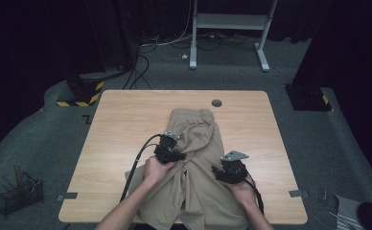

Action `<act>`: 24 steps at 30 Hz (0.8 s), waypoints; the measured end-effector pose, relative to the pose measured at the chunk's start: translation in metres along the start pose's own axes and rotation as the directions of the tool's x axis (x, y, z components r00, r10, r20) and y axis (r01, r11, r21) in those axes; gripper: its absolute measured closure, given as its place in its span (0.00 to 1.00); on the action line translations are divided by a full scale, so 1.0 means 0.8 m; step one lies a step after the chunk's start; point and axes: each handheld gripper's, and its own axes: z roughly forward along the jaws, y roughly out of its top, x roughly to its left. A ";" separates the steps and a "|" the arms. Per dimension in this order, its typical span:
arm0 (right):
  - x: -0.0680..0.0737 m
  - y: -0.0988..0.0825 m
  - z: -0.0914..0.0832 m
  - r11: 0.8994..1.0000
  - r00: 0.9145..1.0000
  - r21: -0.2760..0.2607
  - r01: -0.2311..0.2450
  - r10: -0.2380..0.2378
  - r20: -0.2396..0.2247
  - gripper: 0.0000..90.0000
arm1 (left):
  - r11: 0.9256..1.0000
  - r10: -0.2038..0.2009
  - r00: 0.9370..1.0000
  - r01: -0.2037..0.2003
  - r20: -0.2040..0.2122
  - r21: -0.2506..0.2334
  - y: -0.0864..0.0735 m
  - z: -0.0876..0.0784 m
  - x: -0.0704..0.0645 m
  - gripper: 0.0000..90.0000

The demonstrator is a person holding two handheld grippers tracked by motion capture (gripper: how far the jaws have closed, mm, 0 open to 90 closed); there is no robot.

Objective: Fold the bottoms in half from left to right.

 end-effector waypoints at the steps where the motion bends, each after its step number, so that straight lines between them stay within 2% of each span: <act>1: 0.001 -0.001 0.002 1.000 1.000 0.007 0.001 -0.001 0.000 0.55 | 1.000 -0.006 1.000 0.006 -0.008 0.003 0.001 0.001 0.006 0.97; 3: 0.002 -0.001 0.007 1.000 1.000 -0.010 -0.001 0.001 0.007 0.55 | 1.000 0.004 0.999 -0.003 -0.032 0.010 0.005 0.001 0.012 0.97; 4: 0.003 0.006 0.016 1.000 1.000 -0.018 0.003 -0.002 0.008 0.56 | 1.000 0.014 0.997 -0.013 -0.070 0.009 0.011 0.001 0.021 0.97; 5: 0.003 0.006 0.016 1.000 1.000 -0.018 0.003 -0.002 0.008 0.56 | 1.000 0.014 0.997 -0.013 -0.070 0.009 0.011 0.001 0.021 0.97; 6: 0.002 0.010 0.020 1.000 1.000 -0.022 0.002 -0.002 0.007 0.56 | 1.000 0.012 0.996 -0.011 -0.092 0.012 0.016 0.000 0.030 0.97; 10: 0.004 0.042 0.049 1.000 1.000 -0.010 0.007 -0.007 0.008 0.56 | 0.999 -0.046 0.991 0.048 -0.128 0.010 0.028 -0.009 0.059 0.97; 12: 0.007 0.051 0.058 1.000 1.000 -0.007 0.012 -0.012 0.006 0.56 | 0.998 -0.067 0.991 0.065 -0.116 -0.019 0.029 -0.020 0.059 0.97; 15: 0.010 0.055 0.064 1.000 1.000 -0.018 0.006 -0.006 0.009 0.56 | 0.997 -0.035 0.996 0.029 -0.083 -0.071 0.033 -0.040 0.040 0.97; 17: 0.011 0.055 0.064 1.000 1.000 -0.021 0.003 -0.003 0.011 0.56 | 0.995 0.007 0.999 -0.012 -0.049 -0.099 0.038 -0.051 0.022 0.97; 18: 0.011 0.055 0.063 1.000 1.000 -0.018 0.002 -0.002 0.011 0.56 | 0.992 0.049 0.999 -0.051 -0.023 -0.116 0.046 -0.057 0.005 0.97; 19: 0.011 0.055 0.063 1.000 1.000 -0.018 0.002 -0.002 0.011 0.56 | 0.992 0.049 0.999 -0.051 -0.023 -0.116 0.046 -0.057 0.005 0.97; 21: 0.011 0.055 0.064 1.000 1.000 -0.017 -0.002 0.002 0.013 0.56 | 0.988 0.080 0.997 -0.078 0.010 -0.132 0.056 -0.055 -0.011 0.97; 24: 0.011 0.056 0.064 1.000 1.000 -0.019 -0.004 0.005 0.014 0.56 | 0.986 0.111 0.993 -0.104 0.049 -0.129 0.067 -0.039 -0.029 0.96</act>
